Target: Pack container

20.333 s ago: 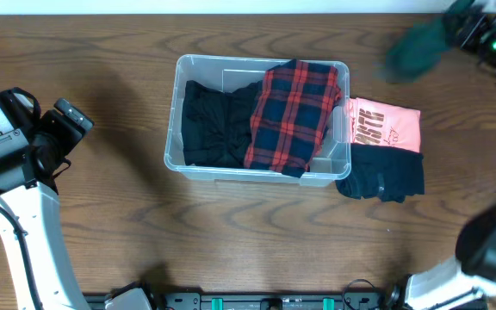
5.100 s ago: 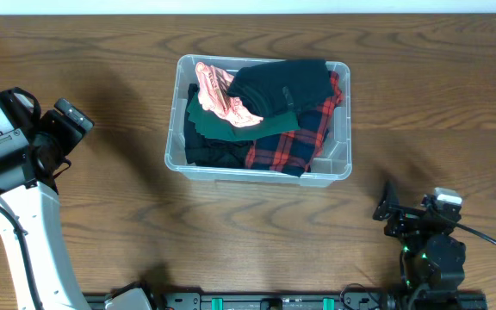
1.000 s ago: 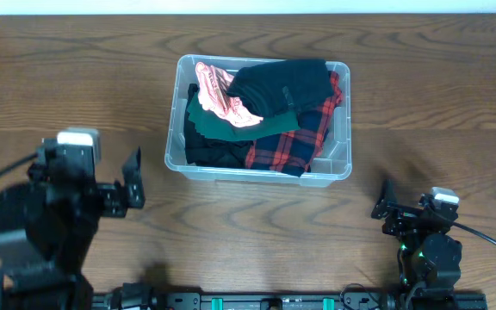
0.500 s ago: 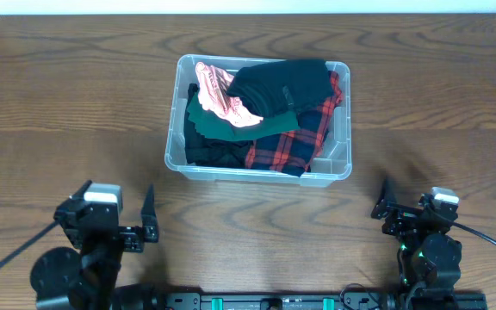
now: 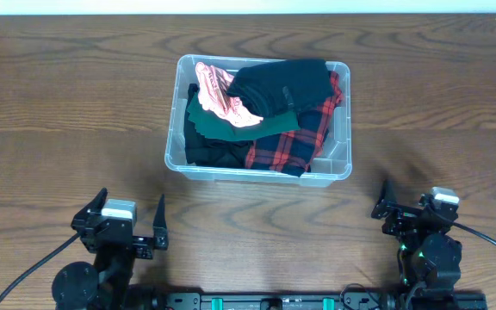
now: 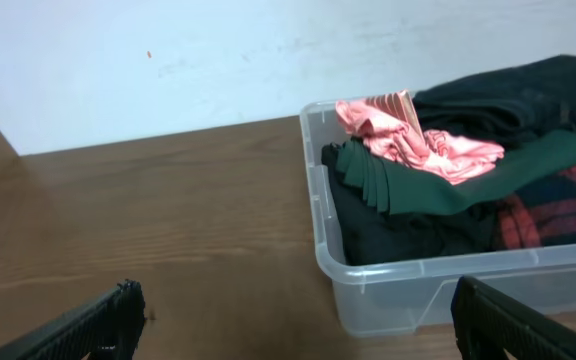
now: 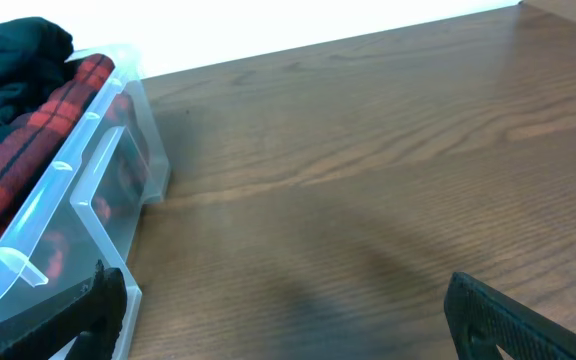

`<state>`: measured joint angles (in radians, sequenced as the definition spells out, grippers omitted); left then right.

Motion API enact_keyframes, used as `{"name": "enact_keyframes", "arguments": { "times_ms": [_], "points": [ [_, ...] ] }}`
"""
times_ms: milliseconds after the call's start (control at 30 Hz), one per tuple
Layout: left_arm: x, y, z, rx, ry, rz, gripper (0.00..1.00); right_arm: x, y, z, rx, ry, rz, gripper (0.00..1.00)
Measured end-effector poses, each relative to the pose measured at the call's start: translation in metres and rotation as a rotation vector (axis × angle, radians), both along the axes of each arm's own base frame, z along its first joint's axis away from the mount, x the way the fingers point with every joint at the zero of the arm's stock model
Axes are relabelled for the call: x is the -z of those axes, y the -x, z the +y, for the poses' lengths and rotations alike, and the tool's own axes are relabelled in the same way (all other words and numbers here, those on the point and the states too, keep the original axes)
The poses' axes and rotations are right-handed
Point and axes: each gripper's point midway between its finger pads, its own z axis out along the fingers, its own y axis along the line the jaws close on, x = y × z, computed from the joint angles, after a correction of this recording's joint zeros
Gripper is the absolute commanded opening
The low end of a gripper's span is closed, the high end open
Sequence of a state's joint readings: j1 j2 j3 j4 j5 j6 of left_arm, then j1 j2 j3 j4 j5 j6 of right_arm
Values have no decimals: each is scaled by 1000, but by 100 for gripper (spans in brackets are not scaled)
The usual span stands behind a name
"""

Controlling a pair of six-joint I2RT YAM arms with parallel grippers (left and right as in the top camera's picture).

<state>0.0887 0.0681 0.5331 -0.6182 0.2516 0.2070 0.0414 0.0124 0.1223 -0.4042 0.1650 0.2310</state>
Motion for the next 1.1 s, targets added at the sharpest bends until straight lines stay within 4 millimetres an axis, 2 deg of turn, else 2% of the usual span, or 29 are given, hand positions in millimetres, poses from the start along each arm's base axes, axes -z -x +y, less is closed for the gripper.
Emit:
{"name": "enact_keyframes", "arguments": {
  "times_ms": [567,1100],
  "points": [
    [29,-8,-1,8,-3,9,98,0,0,0,0,0,0,99],
    [84,-17,10,-54,-14,135,98,0,0,0,0,0,0,99]
  ]
}}
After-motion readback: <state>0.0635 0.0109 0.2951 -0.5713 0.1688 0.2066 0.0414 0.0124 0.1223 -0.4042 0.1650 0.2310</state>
